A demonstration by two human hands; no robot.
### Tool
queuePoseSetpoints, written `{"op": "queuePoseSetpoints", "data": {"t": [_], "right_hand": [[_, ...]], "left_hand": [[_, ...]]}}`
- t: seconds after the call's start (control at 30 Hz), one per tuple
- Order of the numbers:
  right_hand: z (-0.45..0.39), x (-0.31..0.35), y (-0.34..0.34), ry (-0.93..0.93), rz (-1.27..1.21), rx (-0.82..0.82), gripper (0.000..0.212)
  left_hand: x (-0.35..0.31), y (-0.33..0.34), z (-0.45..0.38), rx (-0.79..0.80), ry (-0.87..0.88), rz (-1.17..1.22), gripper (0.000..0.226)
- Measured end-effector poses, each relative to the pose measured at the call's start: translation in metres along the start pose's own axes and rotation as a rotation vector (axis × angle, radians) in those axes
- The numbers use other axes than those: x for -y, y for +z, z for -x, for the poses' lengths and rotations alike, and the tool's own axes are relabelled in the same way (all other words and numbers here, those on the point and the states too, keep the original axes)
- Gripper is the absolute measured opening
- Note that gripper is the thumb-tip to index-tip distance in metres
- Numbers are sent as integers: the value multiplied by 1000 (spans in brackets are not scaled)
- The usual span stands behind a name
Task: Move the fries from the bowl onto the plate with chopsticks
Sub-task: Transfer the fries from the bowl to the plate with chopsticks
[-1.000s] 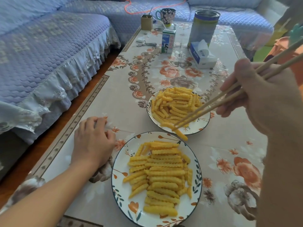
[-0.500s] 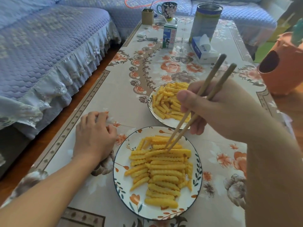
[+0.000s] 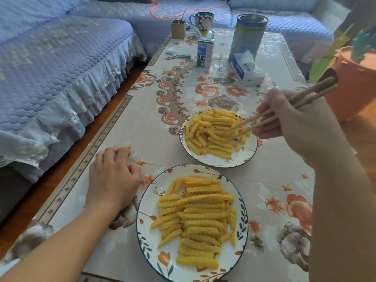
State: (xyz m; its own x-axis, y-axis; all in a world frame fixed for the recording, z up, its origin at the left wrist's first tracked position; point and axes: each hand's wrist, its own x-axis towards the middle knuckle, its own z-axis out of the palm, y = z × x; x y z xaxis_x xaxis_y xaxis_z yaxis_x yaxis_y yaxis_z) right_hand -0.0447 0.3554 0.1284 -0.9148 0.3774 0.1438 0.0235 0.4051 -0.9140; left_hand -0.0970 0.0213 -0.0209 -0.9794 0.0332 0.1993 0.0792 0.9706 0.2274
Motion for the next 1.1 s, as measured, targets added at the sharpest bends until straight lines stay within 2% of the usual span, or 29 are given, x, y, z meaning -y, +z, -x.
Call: {"op": "queuePoseSetpoints", "data": {"t": [0.73, 0.97, 1.1], "right_hand": [[6, 3, 24, 29, 165, 70, 42], [4, 10, 0, 75, 14, 80, 46], [18, 27, -15, 100, -137, 242, 48]], "left_hand": [[0, 0, -1, -3, -3, 5, 37], [-1, 0, -1, -8, 1, 12, 34], [0, 1, 0, -10, 3, 10, 34]]}}
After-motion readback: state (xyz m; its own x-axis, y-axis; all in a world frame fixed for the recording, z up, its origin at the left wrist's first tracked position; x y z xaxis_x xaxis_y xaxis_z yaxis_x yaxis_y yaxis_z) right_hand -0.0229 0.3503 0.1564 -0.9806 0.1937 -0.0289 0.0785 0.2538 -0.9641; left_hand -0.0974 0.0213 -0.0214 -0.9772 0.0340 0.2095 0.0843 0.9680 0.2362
